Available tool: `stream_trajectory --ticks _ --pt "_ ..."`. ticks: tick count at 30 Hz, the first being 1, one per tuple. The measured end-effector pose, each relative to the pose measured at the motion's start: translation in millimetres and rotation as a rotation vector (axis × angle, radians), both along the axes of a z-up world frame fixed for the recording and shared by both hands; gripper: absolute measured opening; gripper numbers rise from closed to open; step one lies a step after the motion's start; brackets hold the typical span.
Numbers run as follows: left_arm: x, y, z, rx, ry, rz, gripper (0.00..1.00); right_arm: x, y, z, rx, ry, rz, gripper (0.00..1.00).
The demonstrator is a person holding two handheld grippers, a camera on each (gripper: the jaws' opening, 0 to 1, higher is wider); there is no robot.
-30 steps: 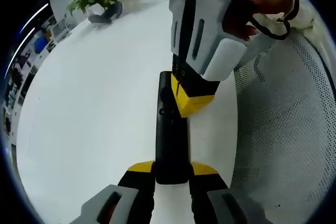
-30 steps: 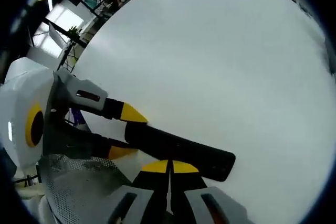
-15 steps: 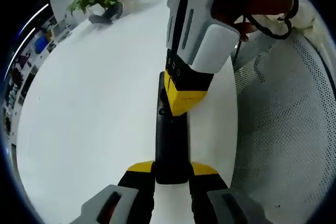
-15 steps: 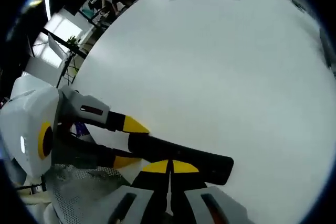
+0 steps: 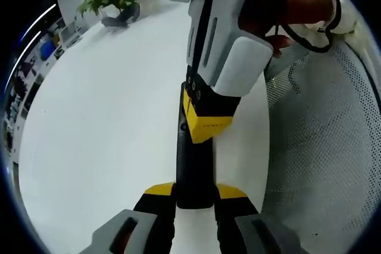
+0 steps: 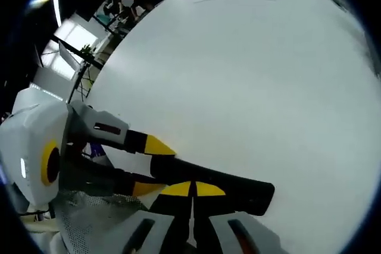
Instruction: Press the specified remote control buttons in sequence, fully releasing each button before pressing the next.
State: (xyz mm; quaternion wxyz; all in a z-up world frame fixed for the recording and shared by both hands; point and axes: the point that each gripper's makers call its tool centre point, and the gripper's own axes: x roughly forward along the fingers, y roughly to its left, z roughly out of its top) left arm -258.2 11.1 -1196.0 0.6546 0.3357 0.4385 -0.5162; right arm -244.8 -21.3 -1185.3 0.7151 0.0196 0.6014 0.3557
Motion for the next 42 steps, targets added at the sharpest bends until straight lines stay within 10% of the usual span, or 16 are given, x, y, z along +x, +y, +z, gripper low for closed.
stream_trajectory --ticks 42 --pt "0.5 0 -0.4 0.000 0.003 0.018 0.24 -4 9 2.0 0.064 0.006 0.009 0.00"
